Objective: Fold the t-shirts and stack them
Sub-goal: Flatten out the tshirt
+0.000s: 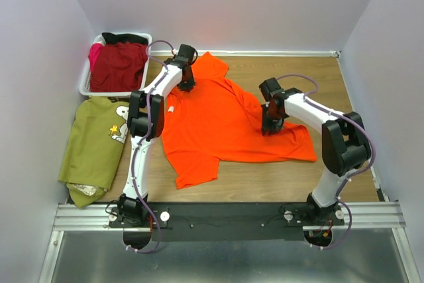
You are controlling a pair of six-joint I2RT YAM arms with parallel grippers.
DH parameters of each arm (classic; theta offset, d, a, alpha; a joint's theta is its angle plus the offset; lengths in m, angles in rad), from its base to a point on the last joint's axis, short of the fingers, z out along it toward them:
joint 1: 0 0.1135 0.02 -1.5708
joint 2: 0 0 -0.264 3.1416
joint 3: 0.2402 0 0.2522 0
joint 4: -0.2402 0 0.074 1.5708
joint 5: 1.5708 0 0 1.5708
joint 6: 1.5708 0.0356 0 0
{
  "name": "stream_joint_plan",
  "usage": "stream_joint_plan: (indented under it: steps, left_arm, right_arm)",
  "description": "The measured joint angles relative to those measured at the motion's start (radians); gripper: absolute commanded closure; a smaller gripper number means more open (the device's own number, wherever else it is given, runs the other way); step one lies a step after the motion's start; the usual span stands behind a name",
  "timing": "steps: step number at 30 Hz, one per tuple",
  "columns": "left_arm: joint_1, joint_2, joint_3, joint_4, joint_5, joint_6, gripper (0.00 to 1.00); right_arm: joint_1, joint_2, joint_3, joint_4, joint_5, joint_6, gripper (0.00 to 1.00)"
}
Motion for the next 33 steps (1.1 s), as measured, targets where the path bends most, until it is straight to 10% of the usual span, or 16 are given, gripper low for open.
stream_joint_plan:
  steps: [33]
  left_arm:
    - [0.013,0.016,0.032,-0.014,0.003,0.000,0.87]
  right_arm:
    - [-0.077,0.005,0.050,0.037,0.166,0.046,0.55]
